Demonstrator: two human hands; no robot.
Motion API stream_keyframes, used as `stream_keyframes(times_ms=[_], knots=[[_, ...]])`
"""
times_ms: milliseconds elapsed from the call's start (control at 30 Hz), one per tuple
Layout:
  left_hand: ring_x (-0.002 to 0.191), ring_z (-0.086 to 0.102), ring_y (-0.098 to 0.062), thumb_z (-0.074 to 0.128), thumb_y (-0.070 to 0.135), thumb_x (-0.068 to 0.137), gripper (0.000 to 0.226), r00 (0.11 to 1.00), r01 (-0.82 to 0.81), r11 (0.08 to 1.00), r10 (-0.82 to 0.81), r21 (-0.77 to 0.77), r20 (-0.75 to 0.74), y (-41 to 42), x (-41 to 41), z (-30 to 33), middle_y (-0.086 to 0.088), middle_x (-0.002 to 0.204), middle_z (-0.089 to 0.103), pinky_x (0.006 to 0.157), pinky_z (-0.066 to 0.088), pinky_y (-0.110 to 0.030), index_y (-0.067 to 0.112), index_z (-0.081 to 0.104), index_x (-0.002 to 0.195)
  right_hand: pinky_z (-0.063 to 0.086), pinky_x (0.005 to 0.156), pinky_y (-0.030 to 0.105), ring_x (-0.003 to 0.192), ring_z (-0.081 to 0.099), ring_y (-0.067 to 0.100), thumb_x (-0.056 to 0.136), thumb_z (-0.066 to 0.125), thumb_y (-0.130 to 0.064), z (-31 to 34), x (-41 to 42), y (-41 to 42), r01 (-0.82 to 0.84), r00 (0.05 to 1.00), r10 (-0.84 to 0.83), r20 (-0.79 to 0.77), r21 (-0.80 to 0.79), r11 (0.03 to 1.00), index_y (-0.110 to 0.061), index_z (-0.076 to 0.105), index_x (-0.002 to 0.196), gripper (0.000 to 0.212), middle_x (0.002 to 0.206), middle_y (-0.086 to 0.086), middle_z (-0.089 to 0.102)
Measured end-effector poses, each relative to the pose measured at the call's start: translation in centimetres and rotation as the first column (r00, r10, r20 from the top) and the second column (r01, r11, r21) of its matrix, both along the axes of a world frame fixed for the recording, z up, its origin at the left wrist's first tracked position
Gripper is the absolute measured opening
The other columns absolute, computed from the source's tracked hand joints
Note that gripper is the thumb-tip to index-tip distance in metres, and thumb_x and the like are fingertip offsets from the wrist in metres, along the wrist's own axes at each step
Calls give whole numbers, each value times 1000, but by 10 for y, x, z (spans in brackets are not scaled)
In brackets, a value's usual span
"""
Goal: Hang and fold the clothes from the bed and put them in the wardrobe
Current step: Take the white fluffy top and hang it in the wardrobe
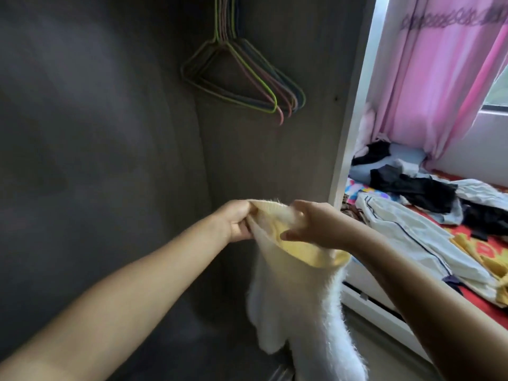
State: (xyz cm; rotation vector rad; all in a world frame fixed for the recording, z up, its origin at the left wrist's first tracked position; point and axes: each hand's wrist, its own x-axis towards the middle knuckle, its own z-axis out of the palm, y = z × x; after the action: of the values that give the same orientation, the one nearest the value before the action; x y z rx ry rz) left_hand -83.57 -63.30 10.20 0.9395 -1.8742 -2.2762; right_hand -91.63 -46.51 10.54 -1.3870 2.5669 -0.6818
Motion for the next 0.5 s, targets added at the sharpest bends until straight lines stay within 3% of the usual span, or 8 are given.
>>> stream_keyframes(times_ms=[133,200,267,300,400,500], knots=[[63,66,-18,53,17,96,24,999,45,997,-43,59,-25,-20,-6,25,-8,68,68,61,56,-30,7,65,77,38,67,25,90,58,25,88,62,-39,21,-21,-30,44,981,9,-194,265,963,-18,56,102,26,106,7,64],[59,65,-17,54,17,95,24,997,31,998,-28,48,-71,-27,-7,40,-8,67,66,61,55,-29,7,64,77,44,66,23,81,66,19,91,57,-44,53,-28,-44,22,982,30,-188,269,963,-17,62,99,28,91,4,68],[50,63,-15,51,14,97,27,986,-90,994,97,58,-136,-39,-10,54,-7,58,64,51,54,-25,6,61,72,51,61,24,58,64,13,94,51,-43,93,-37,-69,-2,963,40,-266,141,990,-20,61,78,30,65,0,66],[47,63,-15,50,13,97,29,975,-153,987,160,56,-154,-45,-11,60,-7,55,64,49,54,-25,6,60,71,52,64,28,63,65,17,95,50,-40,113,-44,-84,5,935,2,-355,17,1000,-18,62,78,30,68,2,66],[44,62,-16,50,11,97,29,939,-290,955,296,57,-174,-65,-9,81,-7,52,62,45,53,-25,6,59,70,43,67,35,93,61,37,94,47,-33,164,-64,-133,17,817,-222,-533,-363,932,-17,63,108,26,104,14,64],[55,60,-18,47,8,97,28,905,-378,925,378,40,-196,-84,-5,102,-9,61,61,56,55,-27,7,57,70,37,68,39,103,57,41,98,43,-31,191,-84,-172,20,745,-233,-625,-328,944,-11,46,131,39,119,18,54]])
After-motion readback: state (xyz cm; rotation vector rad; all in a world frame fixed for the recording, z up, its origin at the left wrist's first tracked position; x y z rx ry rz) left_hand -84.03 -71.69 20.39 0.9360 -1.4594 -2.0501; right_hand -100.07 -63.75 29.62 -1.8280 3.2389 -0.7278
